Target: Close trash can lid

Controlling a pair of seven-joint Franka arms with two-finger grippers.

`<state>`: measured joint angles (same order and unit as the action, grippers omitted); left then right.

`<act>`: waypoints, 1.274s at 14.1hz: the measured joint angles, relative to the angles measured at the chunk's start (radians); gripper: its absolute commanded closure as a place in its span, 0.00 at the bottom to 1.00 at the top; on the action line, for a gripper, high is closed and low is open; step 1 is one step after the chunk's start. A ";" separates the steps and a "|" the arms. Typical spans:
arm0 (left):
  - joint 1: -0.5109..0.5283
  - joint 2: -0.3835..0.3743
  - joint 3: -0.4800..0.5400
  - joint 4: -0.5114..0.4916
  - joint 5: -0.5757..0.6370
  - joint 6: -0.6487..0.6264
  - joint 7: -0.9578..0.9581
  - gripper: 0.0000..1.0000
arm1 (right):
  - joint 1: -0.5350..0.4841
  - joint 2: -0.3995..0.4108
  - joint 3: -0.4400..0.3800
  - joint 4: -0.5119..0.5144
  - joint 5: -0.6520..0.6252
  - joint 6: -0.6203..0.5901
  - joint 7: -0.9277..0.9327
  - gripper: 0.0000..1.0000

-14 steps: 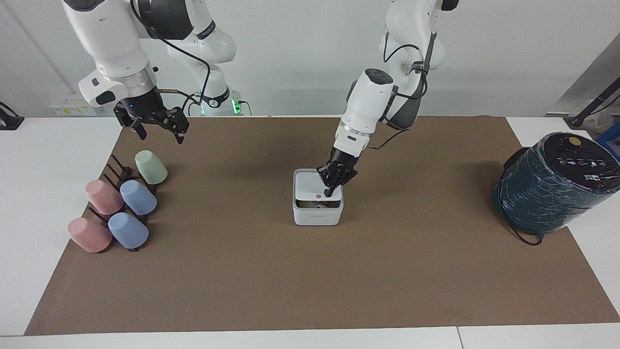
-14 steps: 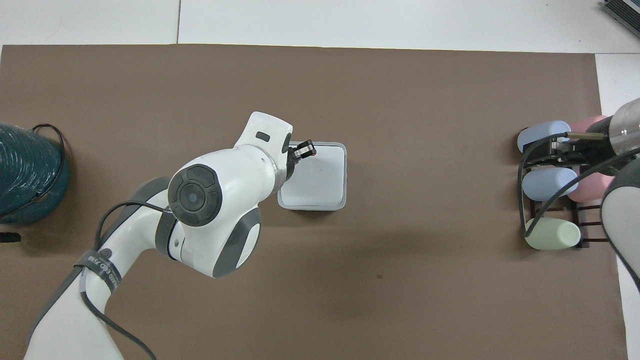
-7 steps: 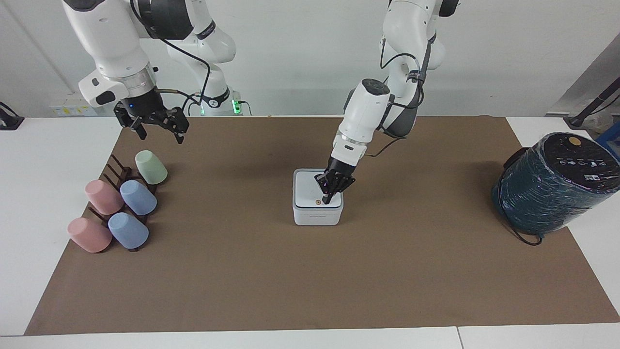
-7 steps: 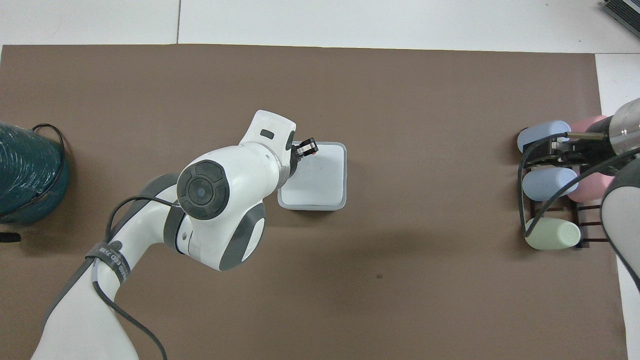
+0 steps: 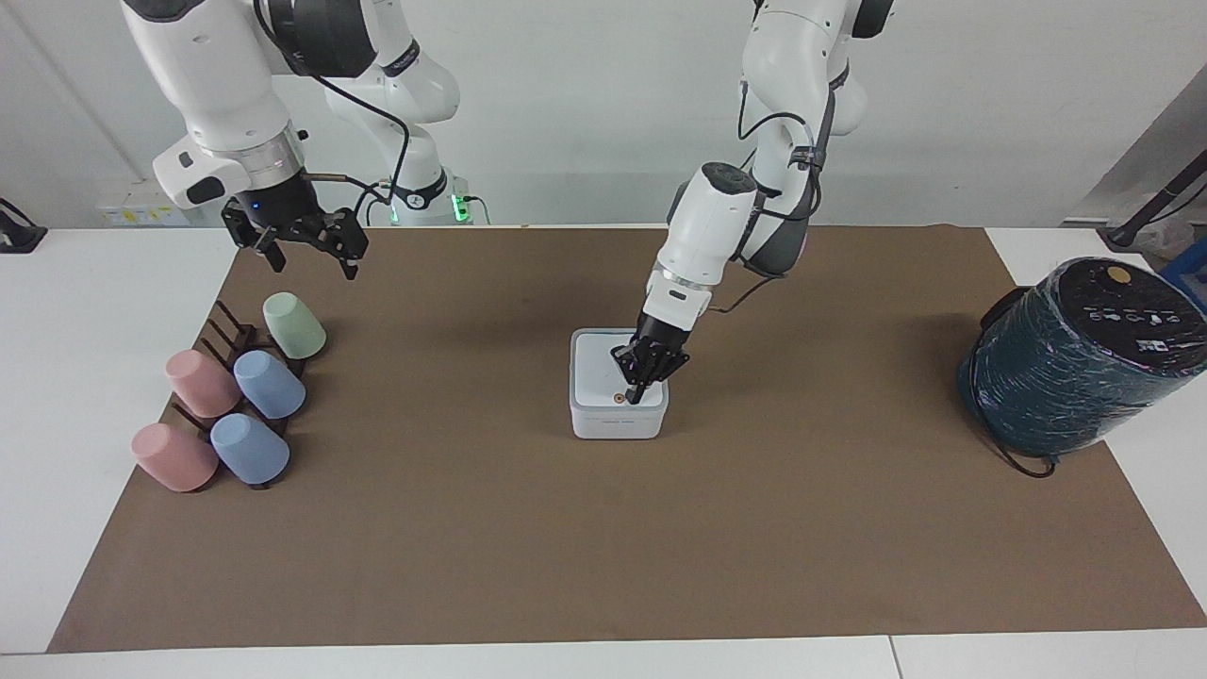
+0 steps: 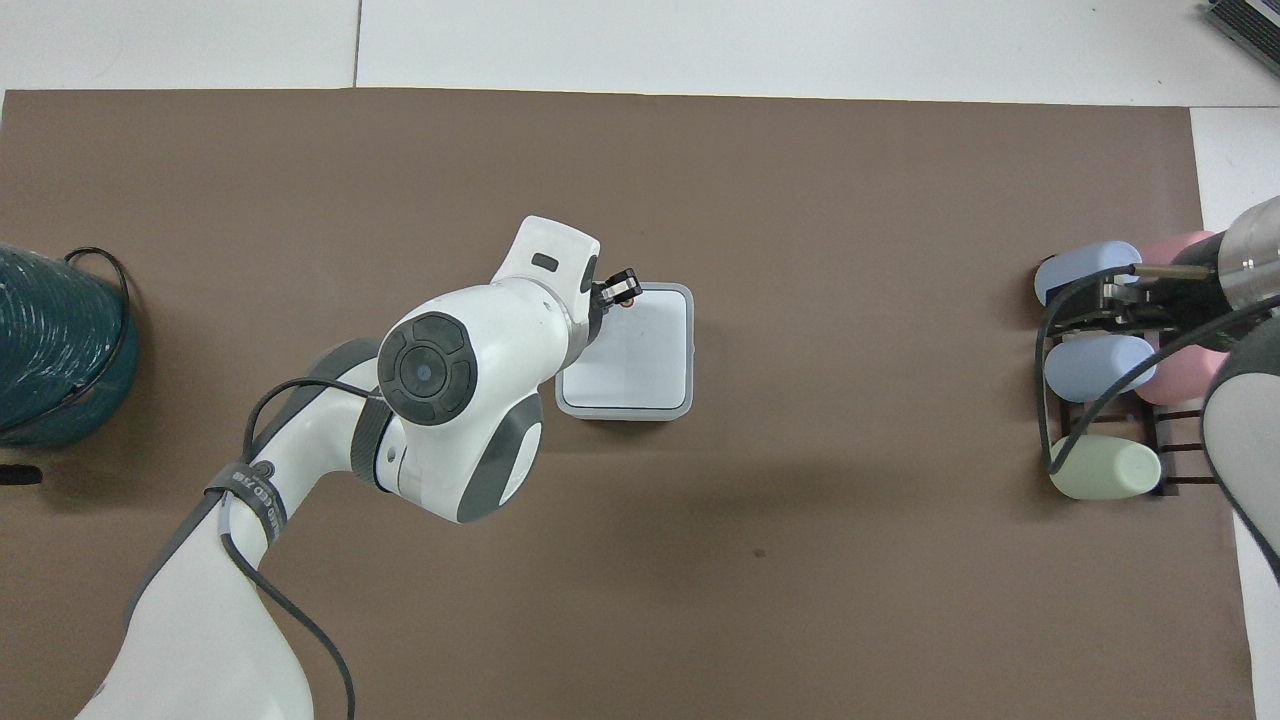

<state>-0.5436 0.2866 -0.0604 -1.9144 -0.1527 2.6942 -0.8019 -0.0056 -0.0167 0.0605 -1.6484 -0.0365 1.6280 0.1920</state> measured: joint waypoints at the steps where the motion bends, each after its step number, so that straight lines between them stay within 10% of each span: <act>1: 0.000 0.000 0.000 0.000 0.000 0.000 0.002 1.00 | 0.000 0.000 0.000 0.000 0.000 0.000 0.000 0.00; 5: 0.001 0.007 0.003 0.042 0.004 -0.082 0.006 1.00 | 0.000 0.000 0.000 0.000 0.000 0.000 0.000 0.00; 11: 0.054 -0.017 0.010 0.272 0.044 -0.541 0.023 0.99 | 0.000 0.000 0.000 0.000 0.000 0.000 0.000 0.00; 18: 0.250 -0.109 0.017 0.310 0.051 -0.824 0.372 0.90 | 0.000 0.000 0.000 0.000 0.000 0.000 0.000 0.00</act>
<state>-0.2940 0.1774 -0.0438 -1.6043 -0.1014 1.8706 -0.4301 -0.0056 -0.0167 0.0605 -1.6484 -0.0365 1.6280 0.1920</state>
